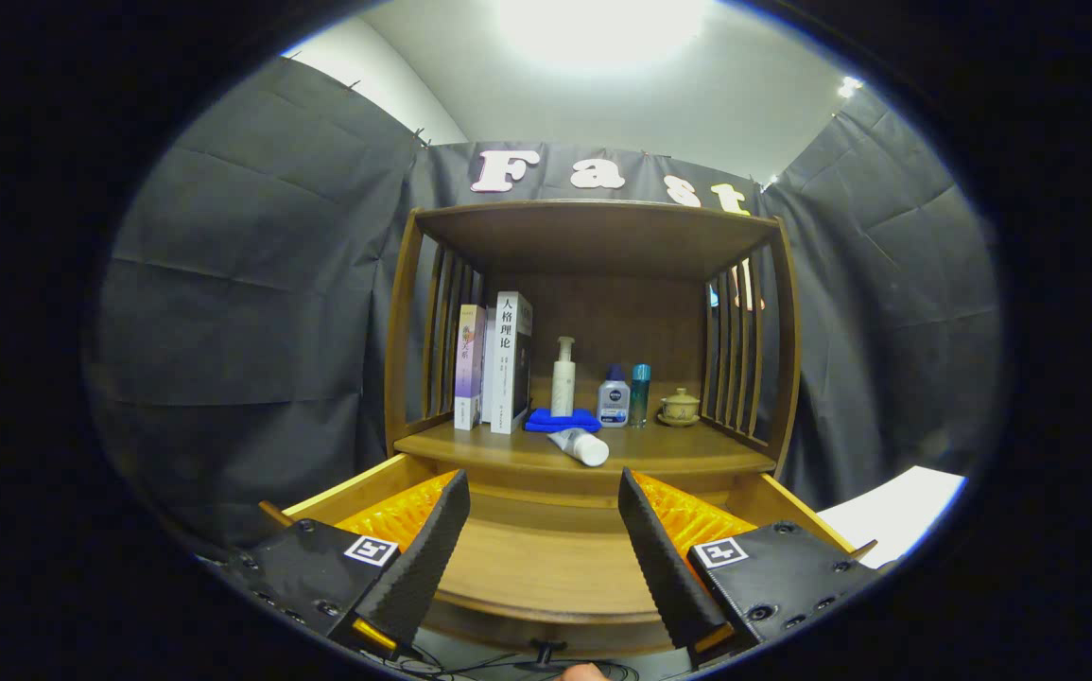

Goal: Pull open the drawer, take out the items inside it, and place them on the countertop above the cabinet.

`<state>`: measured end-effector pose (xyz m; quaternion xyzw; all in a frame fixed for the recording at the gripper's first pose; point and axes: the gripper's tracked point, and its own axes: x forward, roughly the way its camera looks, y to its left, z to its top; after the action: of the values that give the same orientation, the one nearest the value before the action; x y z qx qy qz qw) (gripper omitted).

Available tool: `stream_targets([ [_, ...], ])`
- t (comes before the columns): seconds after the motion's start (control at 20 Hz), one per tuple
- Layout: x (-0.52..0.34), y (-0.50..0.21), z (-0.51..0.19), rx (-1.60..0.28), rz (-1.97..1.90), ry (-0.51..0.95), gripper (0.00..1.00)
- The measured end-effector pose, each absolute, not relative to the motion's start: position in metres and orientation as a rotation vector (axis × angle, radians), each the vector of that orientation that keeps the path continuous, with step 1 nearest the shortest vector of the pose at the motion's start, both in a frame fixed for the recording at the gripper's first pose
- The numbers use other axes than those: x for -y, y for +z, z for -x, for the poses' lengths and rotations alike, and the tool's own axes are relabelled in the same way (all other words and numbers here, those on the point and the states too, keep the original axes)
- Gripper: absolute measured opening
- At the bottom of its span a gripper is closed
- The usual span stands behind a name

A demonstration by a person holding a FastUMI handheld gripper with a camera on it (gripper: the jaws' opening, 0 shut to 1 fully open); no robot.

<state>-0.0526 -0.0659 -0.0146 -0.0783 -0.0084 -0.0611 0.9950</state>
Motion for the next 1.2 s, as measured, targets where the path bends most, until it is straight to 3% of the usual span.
stream_targets([
  [0.55,0.058,-0.105,0.104,-0.129,0.131,-0.112,0.98],
  [1.2,0.080,-0.170,0.095,-0.258,0.100,-0.189,0.98],
])
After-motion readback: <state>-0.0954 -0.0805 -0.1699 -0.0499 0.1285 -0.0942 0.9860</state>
